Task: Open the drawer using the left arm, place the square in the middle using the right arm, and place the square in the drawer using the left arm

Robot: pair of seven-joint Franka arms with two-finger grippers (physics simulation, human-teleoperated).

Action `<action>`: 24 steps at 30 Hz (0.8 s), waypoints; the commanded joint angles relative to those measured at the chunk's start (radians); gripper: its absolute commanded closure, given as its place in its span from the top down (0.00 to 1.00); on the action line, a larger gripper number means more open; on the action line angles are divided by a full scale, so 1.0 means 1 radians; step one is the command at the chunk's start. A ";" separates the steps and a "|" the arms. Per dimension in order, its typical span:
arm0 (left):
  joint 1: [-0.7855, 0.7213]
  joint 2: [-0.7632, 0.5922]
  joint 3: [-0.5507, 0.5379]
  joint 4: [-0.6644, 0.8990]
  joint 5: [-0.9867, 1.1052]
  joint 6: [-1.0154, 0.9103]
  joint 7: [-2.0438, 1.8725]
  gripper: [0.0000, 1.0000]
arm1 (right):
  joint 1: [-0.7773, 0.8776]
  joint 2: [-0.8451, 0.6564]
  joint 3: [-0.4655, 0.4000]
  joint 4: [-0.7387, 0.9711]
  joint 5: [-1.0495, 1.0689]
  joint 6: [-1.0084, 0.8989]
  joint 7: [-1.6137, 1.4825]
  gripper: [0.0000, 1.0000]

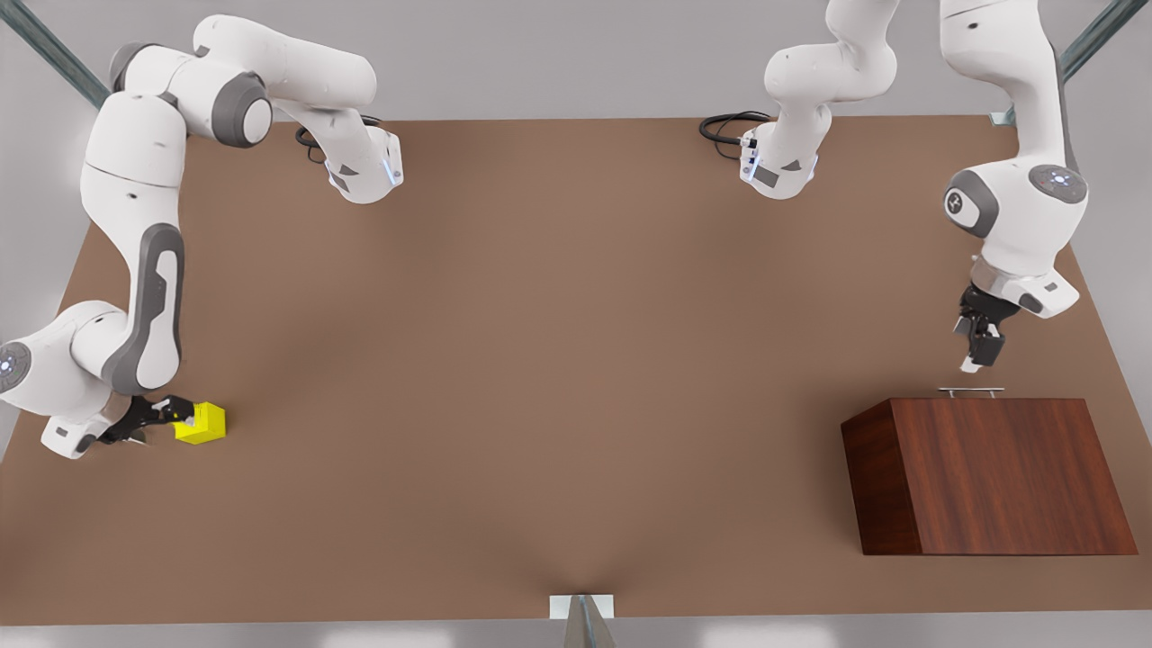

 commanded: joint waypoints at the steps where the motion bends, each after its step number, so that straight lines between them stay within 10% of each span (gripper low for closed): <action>1: -0.005 0.002 0.000 -0.001 -0.010 0.005 -0.007 1.00 | 0.001 0.003 -0.001 0.000 -0.001 -0.001 0.029 1.00; 19: 0.052 0.148 0.000 -0.048 -0.079 0.209 -0.062 1.00 | 0.010 0.106 -0.024 -0.098 0.086 0.141 -0.008 1.00; 24: 0.072 0.180 0.000 -0.045 -0.079 0.248 -0.061 1.00 | 0.013 0.106 -0.024 -0.092 0.085 0.178 -0.008 0.76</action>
